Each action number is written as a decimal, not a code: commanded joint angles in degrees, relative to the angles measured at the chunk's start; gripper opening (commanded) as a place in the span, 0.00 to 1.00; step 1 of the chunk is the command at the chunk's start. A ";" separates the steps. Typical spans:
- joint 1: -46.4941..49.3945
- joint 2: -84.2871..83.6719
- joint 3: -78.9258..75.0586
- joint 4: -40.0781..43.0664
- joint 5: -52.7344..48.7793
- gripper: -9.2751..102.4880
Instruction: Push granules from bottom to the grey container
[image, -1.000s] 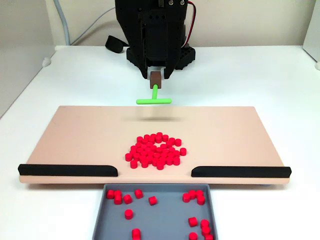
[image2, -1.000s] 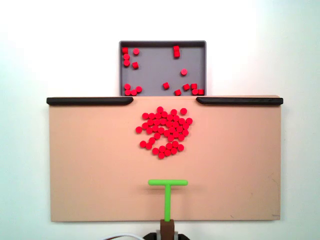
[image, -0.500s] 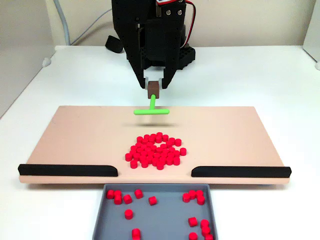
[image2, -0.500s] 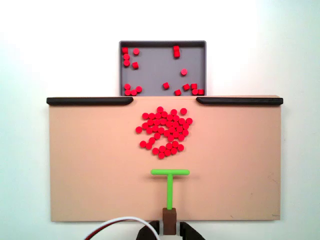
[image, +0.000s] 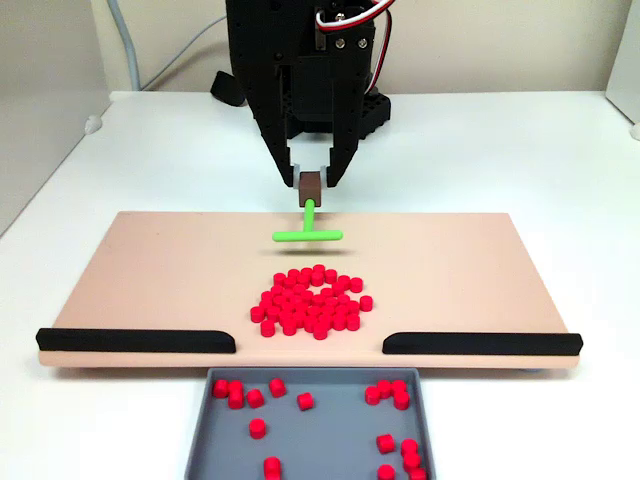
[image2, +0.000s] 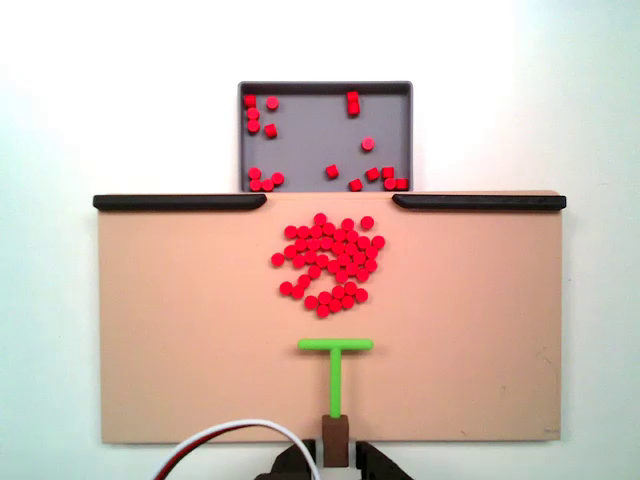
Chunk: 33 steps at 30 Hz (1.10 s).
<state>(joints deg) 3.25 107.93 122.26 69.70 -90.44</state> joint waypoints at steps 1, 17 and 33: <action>-0.53 -0.44 -0.09 -1.67 0.18 0.08; -0.88 -2.99 -0.09 -2.64 0.79 0.08; -0.88 -5.27 -0.88 -2.64 0.18 0.08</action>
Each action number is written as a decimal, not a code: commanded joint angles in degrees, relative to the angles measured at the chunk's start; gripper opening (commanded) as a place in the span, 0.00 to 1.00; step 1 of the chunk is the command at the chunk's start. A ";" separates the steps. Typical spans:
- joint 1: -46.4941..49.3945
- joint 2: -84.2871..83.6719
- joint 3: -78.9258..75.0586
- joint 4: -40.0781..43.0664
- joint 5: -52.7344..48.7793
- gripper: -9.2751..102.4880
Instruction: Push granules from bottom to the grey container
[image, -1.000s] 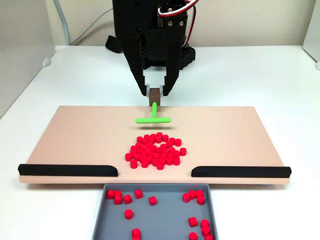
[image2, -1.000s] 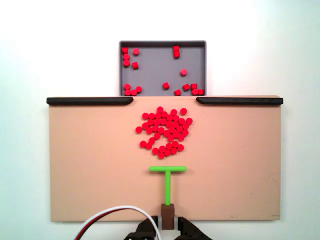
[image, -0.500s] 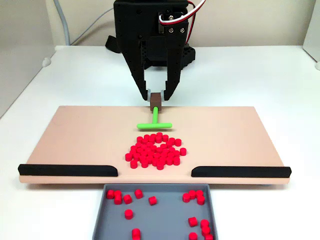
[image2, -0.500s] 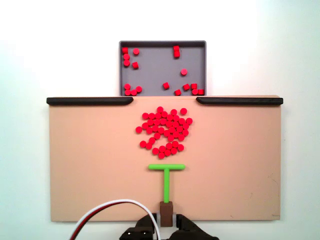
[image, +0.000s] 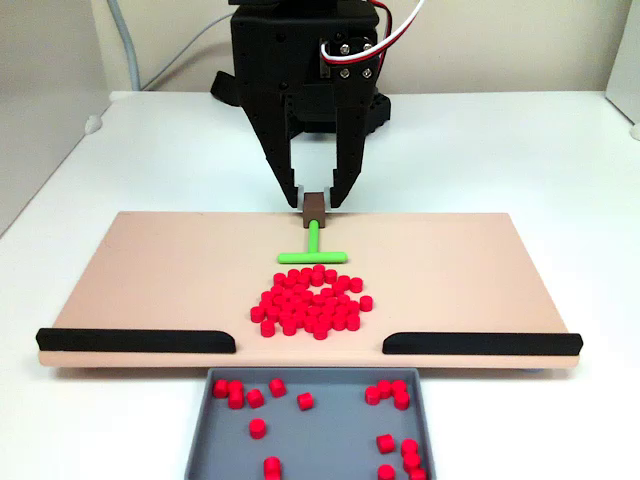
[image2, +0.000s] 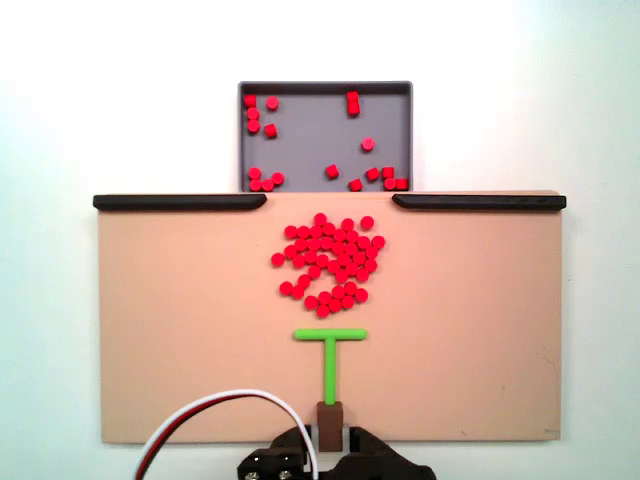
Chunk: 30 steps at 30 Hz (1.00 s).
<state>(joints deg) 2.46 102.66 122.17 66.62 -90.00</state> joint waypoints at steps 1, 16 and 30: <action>0.09 -0.09 -0.79 0.44 -0.44 0.08; 1.32 -2.02 -2.29 0.44 -1.49 0.08; 1.49 -5.71 -6.33 0.44 -1.41 0.08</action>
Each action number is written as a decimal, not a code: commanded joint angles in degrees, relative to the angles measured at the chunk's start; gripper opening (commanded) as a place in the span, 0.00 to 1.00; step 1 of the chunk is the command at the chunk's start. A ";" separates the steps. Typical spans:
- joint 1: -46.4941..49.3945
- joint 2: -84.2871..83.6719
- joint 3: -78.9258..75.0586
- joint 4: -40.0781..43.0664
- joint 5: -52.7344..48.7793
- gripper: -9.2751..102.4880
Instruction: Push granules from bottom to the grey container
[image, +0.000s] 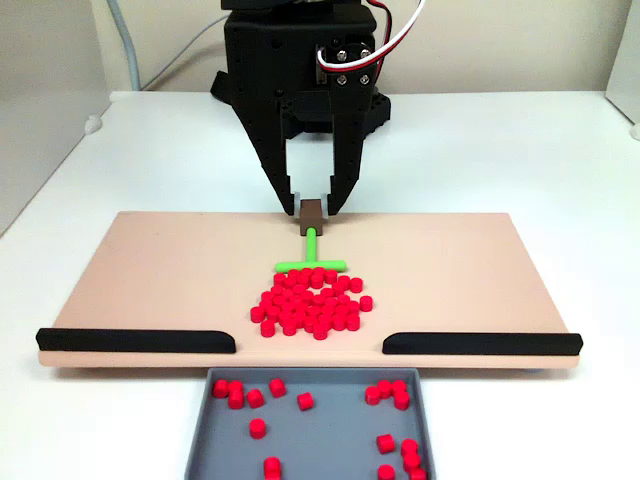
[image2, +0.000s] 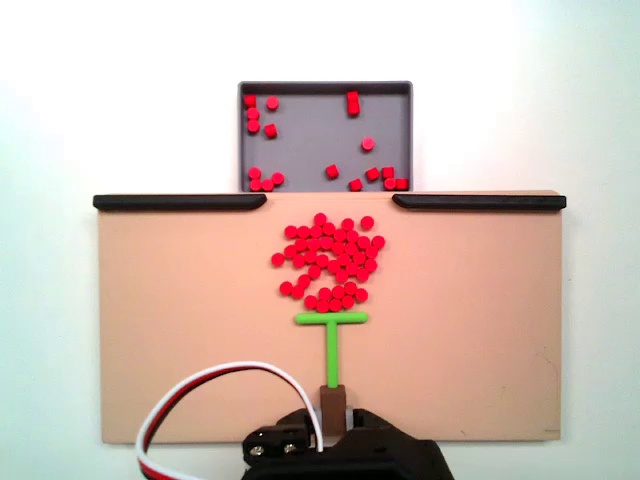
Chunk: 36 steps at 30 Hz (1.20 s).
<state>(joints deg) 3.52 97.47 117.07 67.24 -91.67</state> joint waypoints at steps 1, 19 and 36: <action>0.44 -0.79 -1.67 -0.18 0.35 0.08; 0.00 -7.12 -8.53 -0.18 1.32 0.08; -0.26 -9.58 -11.69 -0.18 1.14 0.08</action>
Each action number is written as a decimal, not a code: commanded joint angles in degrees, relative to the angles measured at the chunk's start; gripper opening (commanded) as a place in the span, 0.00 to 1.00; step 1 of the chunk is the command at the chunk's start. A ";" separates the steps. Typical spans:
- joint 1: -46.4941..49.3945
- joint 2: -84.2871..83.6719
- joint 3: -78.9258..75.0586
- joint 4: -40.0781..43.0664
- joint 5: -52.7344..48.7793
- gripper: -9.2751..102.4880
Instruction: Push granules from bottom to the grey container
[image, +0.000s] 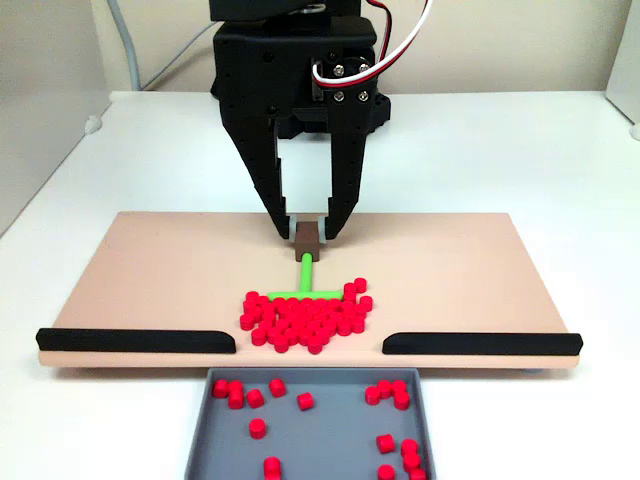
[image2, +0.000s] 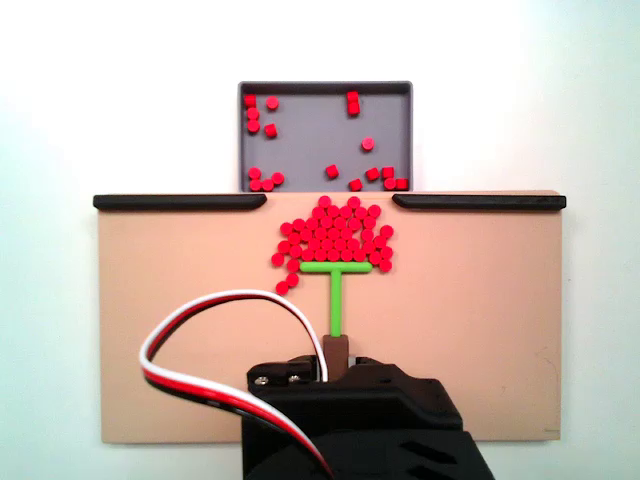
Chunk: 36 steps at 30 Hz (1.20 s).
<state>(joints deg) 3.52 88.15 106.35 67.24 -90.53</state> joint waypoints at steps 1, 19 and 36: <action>-0.26 -0.35 -1.05 -0.18 0.09 0.08; -0.44 -2.72 -3.87 -0.18 0.00 0.08; -0.62 -3.52 -5.01 -0.18 0.26 0.08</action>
<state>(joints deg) 3.34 84.73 101.95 67.24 -90.53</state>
